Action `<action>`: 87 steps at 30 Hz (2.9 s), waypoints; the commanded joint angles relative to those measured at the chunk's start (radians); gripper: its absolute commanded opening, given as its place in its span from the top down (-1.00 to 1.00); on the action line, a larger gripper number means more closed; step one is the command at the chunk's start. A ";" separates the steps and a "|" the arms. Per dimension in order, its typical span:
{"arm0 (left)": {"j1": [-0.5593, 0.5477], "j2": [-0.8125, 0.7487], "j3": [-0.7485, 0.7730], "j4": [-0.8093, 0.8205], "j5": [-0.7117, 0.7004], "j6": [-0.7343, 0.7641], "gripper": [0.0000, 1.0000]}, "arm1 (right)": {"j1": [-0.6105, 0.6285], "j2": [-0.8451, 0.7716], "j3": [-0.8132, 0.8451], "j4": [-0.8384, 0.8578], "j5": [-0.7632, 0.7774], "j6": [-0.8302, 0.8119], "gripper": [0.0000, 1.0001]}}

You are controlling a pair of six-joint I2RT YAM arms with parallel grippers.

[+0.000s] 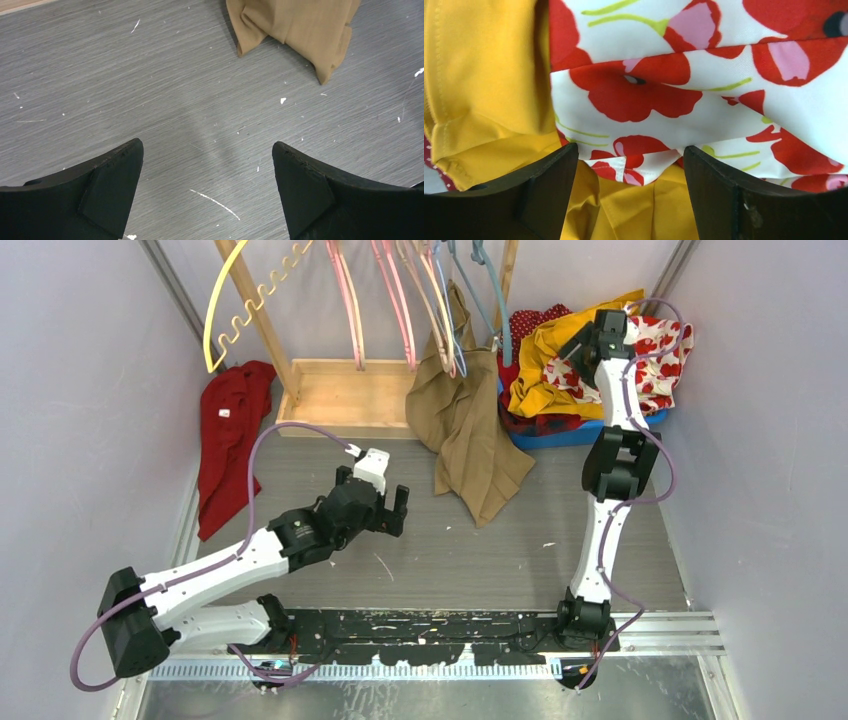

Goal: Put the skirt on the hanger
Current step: Pick up the skirt from the bin, then place the skirt at the center of the board.

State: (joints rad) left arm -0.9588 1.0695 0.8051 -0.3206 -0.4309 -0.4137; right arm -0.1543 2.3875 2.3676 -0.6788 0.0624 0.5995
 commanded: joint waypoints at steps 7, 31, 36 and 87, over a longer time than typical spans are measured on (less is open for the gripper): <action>0.026 0.027 0.002 0.106 0.045 -0.013 -0.99 | 0.002 0.021 0.058 0.183 0.055 0.076 -0.38; 0.025 -0.096 -0.031 0.031 0.046 -0.053 -0.83 | 0.001 -0.664 -0.484 0.411 0.054 0.039 0.97; 0.025 -0.130 -0.044 0.023 0.046 -0.057 -0.82 | 0.001 -0.829 -0.601 0.451 0.063 0.055 0.97; 0.025 -0.498 0.132 -0.402 0.090 -0.141 -0.70 | 1.008 -1.065 -0.754 0.288 -0.161 0.093 0.97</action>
State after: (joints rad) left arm -0.9371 0.6167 0.8845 -0.6788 -0.2974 -0.5259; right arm 0.7475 1.2835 1.5288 -0.4992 -0.2432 0.7780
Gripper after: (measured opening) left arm 0.883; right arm 0.040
